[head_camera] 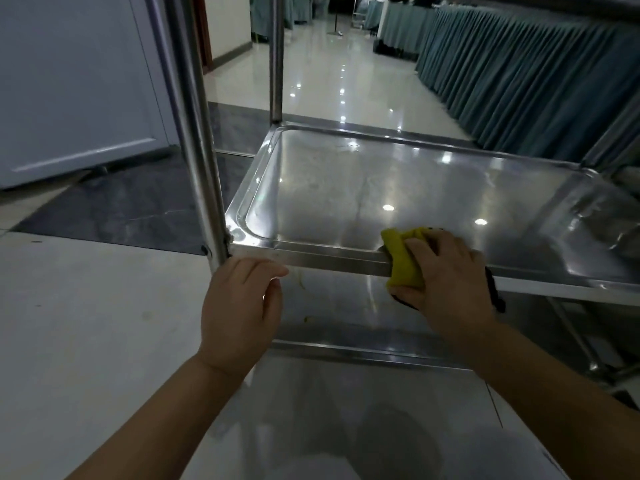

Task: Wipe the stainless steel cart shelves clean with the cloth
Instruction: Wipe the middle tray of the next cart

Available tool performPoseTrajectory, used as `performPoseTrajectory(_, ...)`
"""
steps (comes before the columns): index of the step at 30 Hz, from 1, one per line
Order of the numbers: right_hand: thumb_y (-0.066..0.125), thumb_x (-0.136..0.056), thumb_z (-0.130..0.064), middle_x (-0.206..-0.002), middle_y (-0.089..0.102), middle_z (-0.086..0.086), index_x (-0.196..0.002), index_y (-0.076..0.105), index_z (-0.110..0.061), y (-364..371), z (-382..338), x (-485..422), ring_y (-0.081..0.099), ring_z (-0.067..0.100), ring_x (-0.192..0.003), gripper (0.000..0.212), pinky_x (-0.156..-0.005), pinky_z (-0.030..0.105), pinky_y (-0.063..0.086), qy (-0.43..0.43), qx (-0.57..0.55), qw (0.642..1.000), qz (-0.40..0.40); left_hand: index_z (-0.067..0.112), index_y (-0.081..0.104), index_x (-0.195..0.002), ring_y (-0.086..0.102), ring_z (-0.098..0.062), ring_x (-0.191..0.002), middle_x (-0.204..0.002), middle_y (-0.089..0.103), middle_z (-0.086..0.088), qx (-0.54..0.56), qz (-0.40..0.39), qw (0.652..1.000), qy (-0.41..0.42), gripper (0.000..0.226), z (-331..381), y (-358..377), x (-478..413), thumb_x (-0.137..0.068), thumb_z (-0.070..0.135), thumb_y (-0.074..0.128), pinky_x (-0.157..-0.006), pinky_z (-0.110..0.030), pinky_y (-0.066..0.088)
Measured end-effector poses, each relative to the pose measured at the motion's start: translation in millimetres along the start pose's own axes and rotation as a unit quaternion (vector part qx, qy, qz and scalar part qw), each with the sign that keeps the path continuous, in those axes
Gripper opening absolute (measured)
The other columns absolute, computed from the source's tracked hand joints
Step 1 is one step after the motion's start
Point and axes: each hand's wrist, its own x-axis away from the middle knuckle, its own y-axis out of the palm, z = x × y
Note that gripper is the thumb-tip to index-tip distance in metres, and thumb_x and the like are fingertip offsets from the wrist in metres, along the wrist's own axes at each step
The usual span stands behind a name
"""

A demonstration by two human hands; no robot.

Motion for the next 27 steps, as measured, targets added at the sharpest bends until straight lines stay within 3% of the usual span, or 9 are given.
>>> performPoseTrajectory(5, 0.086, -0.046, -0.049, -0.113, 0.058, 0.015, -0.105, 0.065, -0.018, 11, -87, -31, 0.054, 0.037, -0.097, 0.07, -0.078, 0.041, 0.043, -0.073, -0.006, 0.995, 0.072, 0.008, 0.068, -0.09, 0.051, -0.018, -0.088, -0.09, 0.067, -0.007, -0.011, 0.012, 1.0, -0.007, 0.026, -13, -15, 2, -0.084, 0.014, 0.044, -0.082, -0.024, 0.035)
performPoseTrajectory(10, 0.083, -0.053, -0.052, -0.101, 0.06, 0.006, -0.108, 0.064, -0.017, 24, -128, -50, 0.056, 0.025, -0.089, 0.067, -0.075, 0.035, 0.041, -0.161, -0.018, 0.978, 0.128, 0.008, 0.068, -0.093, 0.052, -0.018, -0.091, -0.092, 0.067, -0.007, -0.017, 0.024, 1.0, -0.01, 0.026, -13, -12, -8, -0.084, 0.014, 0.044, -0.083, -0.026, 0.036)
performPoseTrajectory(15, 0.08, -0.058, -0.049, -0.105, 0.061, 0.008, -0.11, 0.064, -0.012, 31, -60, -30, 0.055, 0.028, -0.092, 0.066, -0.076, 0.035, 0.029, -0.176, -0.009, 0.972, 0.155, 0.008, 0.068, -0.095, 0.052, -0.019, -0.094, -0.096, 0.066, -0.007, 0.014, 0.02, 1.0, 0.018, 0.025, 19, 26, -20, -0.083, 0.011, 0.046, -0.088, -0.027, 0.034)
performPoseTrajectory(21, 0.081, -0.058, -0.055, -0.108, 0.059, 0.011, -0.116, 0.053, -0.012, 24, 65, 11, 0.044, 0.026, -0.094, 0.077, -0.075, 0.039, 0.043, -0.125, 0.009, 0.984, 0.128, 0.01, 0.067, -0.095, 0.057, -0.031, -0.088, -0.097, 0.065, -0.007, 0.029, -0.046, 0.992, 0.113, 0.019, 99, 89, -41, -0.08, 0.01, 0.055, -0.083, -0.042, 0.042)
performPoseTrajectory(25, 0.082, -0.059, -0.055, -0.111, 0.059, 0.011, -0.118, 0.049, -0.015, 17, 144, 37, 0.044, 0.025, -0.097, 0.079, -0.078, 0.04, 0.046, -0.087, 0.007, 0.989, 0.121, 0.014, 0.067, -0.093, 0.052, -0.025, -0.09, -0.094, 0.064, -0.004, 0.006, -0.086, 0.984, 0.156, 0.022, 160, 127, -54, -0.076, 0.016, 0.054, -0.085, -0.036, 0.034)
performPoseTrajectory(27, 0.074, -0.067, -0.058, -0.113, 0.057, 0.012, -0.119, 0.049, -0.014, 13, 184, 51, 0.045, 0.026, -0.098, 0.072, -0.079, 0.04, 0.043, -0.072, 0.011, 0.99, 0.121, 0.014, 0.067, -0.092, 0.047, -0.022, -0.091, -0.094, 0.064, -0.004, 0.008, -0.094, 0.979, 0.179, 0.024, 189, 146, -59, -0.074, 0.018, 0.053, -0.085, -0.032, 0.031)
